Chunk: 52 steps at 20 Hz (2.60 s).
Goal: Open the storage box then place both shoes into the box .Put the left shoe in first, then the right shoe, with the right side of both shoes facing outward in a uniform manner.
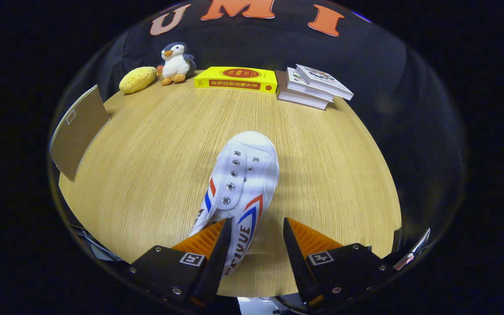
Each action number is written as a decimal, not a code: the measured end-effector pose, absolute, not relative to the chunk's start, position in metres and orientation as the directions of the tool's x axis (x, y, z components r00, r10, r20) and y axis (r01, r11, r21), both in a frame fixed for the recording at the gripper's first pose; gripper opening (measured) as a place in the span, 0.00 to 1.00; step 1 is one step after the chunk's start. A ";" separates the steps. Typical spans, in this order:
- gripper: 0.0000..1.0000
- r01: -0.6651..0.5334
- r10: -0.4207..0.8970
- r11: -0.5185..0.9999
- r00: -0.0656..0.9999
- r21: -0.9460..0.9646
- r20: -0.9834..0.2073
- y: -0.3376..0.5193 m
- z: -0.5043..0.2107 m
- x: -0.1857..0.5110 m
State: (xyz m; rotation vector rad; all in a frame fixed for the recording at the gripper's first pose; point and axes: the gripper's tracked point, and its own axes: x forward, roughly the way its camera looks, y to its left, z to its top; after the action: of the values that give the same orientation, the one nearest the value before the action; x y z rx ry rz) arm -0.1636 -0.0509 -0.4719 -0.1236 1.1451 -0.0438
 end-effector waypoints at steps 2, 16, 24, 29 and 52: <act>0.66 -0.027 -0.073 0.995 0.433 -0.094 -0.898 -0.049 -0.474 -0.159; 0.07 0.116 0.074 0.984 0.404 0.132 -0.912 -0.049 -0.479 -0.162; 0.00 0.345 0.198 0.858 0.463 0.381 -0.864 -0.039 -0.454 -0.150; 0.00 0.313 0.217 0.854 0.509 0.414 -0.833 -0.027 -0.432 -0.133; 0.00 -0.115 0.601 0.755 0.513 0.645 -0.612 0.334 -0.258 -0.004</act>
State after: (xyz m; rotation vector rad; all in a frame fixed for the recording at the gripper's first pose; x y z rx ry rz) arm -0.0042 0.3345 -0.2581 0.5834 0.9413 0.4610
